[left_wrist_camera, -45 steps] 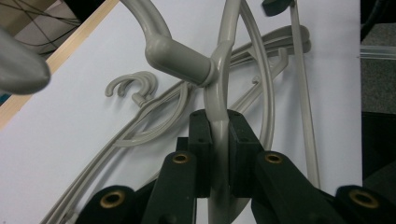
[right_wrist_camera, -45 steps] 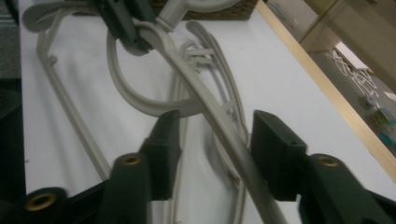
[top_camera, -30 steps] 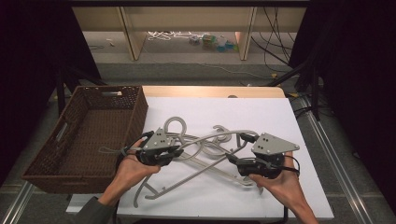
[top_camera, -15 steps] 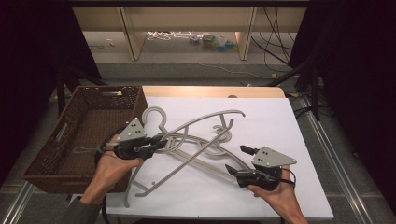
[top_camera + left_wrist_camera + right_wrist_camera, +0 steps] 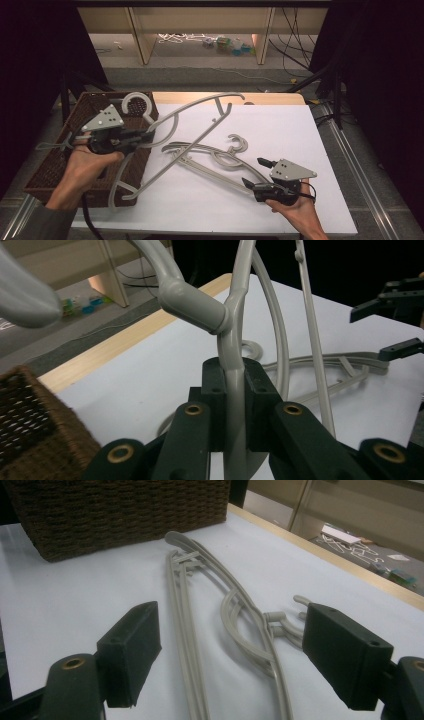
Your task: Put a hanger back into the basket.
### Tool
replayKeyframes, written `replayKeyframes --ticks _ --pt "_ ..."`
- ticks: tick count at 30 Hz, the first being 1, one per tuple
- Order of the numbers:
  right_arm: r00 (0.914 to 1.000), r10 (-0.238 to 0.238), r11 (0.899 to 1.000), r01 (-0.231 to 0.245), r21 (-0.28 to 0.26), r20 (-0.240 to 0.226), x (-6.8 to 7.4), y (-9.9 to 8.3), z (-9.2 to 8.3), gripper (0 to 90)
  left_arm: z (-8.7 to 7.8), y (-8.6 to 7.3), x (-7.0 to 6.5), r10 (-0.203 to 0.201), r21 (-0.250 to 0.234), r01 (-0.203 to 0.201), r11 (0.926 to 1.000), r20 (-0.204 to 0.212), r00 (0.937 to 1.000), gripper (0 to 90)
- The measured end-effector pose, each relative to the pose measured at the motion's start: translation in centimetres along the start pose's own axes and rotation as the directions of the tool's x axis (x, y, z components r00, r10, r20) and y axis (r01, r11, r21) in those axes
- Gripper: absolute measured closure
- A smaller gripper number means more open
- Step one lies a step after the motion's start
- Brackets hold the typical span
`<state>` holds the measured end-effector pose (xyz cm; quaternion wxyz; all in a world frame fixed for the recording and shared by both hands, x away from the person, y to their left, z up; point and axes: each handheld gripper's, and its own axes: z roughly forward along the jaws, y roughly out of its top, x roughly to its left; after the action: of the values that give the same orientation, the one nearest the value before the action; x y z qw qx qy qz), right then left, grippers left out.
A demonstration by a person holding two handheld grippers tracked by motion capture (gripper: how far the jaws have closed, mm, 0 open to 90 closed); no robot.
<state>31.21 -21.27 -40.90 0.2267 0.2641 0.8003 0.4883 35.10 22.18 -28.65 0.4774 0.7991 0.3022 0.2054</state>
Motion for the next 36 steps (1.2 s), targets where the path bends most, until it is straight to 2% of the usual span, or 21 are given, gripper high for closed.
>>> replayKeyframes --ticks 3,4,8,9,10,13,15,17,19,20,23,24,25,26,27,28,31,32,35,36 --pt "1.0000 0.000 1.000 0.000 -0.009 0.005 0.0 -0.1 0.2 23.8 -0.9 0.3 1.3 -0.012 0.000 0.012 0.9999 -0.041 0.9991 82.2" --pt "1.0000 0.001 1.000 -0.001 -0.013 0.007 0.0 -0.1 0.2 23.8 -1.2 0.4 2.0 -0.026 0.009 0.027 0.9996 -0.067 0.9974 82.2" --pt "1.0000 0.004 1.000 -0.004 0.007 -0.006 0.0 -0.2 0.3 22.5 -1.6 0.4 4.1 -0.036 0.028 0.041 0.9988 -0.139 0.9897 82.1" --pt "1.0000 0.006 1.000 -0.006 0.011 -0.006 0.0 -0.2 0.4 22.1 -1.5 0.4 4.7 -0.034 0.028 0.038 0.9989 -0.144 0.9890 82.2" --pt "1.0000 0.004 1.000 -0.004 0.010 -0.009 0.0 -0.2 0.4 22.0 -1.6 0.4 5.3 -0.045 0.036 0.052 0.9980 -0.174 0.9838 82.1" --pt "0.9999 0.002 1.000 -0.002 0.014 -0.016 0.1 -0.3 0.5 21.6 -1.7 0.2 6.7 -0.070 0.037 0.079 0.9962 -0.198 0.9778 82.1" --pt "0.9999 0.006 1.000 -0.006 0.012 -0.010 0.0 -0.3 0.5 21.1 -1.9 0.0 7.6 -0.069 0.044 0.082 0.9957 -0.238 0.9688 82.2" --pt "0.9998 0.017 1.000 -0.017 0.016 -0.008 0.0 -0.3 0.5 20.2 -2.2 -0.2 8.6 -0.060 0.057 0.078 0.9954 -0.264 0.9626 82.1" --pt "0.9998 0.019 1.000 -0.019 0.021 -0.003 0.0 -0.3 0.4 19.9 -2.3 -0.4 9.3 -0.098 0.044 0.114 0.9925 -0.277 0.9558 82.1" --pt "0.9998 0.021 1.000 -0.021 0.011 -0.005 -0.1 -0.4 0.5 19.8 -2.5 -0.6 9.7 -0.103 0.040 0.120 0.9920 -0.290 0.9515 82.1" --pt "0.9998 0.021 1.000 -0.021 0.003 0.002 -0.1 -0.4 0.6 19.6 -2.8 -0.8 10.6 -0.088 0.053 0.111 0.9924 -0.325 0.9417 82.1" --pt "0.9998 0.022 1.000 -0.022 0.002 0.000 0.0 -0.4 0.6 19.6 -3.0 -0.9 11.2 -0.076 0.073 0.107 0.9916 -0.338 0.9381 82.2" --pt "0.9997 0.024 1.000 -0.024 0.015 -0.008 0.0 -0.4 0.5 19.6 -3.1 -1.0 11.4 -0.083 0.068 0.113 0.9913 -0.347 0.9341 82.1" --pt "0.9997 0.024 1.000 -0.024 0.015 -0.007 0.0 -0.4 0.6 19.7 -3.3 -1.2 11.9 -0.071 0.086 0.111 0.9901 -0.371 0.9259 82.1" --pt "0.9997 0.024 1.000 -0.024 0.014 -0.007 0.0 -0.4 0.6 19.8 -3.3 -1.3 12.1 -0.076 0.083 0.116 0.9898 -0.382 0.9209 82.2" --pt "0.9997 0.025 1.000 -0.025 0.016 -0.008 0.0 -0.4 0.6 19.7 -3.5 -1.5 12.4 -0.060 0.097 0.106 0.9895 -0.395 0.9168 82.1" --pt "0.9998 0.021 1.000 -0.021 0.006 0.001 -0.1 -0.4 0.6 19.8 -3.8 -2.4 13.1 -0.062 0.108 0.116 0.9874 -0.414 0.9080 82.2" --pt "0.9996 0.029 0.999 -0.029 0.021 -0.002 -0.1 -0.4 0.5 19.9 -3.8 -2.9 13.3 -0.062 0.109 0.118 0.9869 -0.420 0.9055 82.1" --pt "0.9994 0.034 0.999 -0.034 0.018 -0.001 -0.2 -0.5 0.5 19.9 -4.0 -3.8 13.7 -0.062 0.117 0.122 0.9856 -0.425 0.9032 82.1" --pt "0.9994 0.035 0.999 -0.035 0.014 0.002 -0.1 -0.5 0.6 19.9 -4.2 -4.1 14.0 -0.044 0.128 0.109 0.9857 -0.429 0.9021 82.1"
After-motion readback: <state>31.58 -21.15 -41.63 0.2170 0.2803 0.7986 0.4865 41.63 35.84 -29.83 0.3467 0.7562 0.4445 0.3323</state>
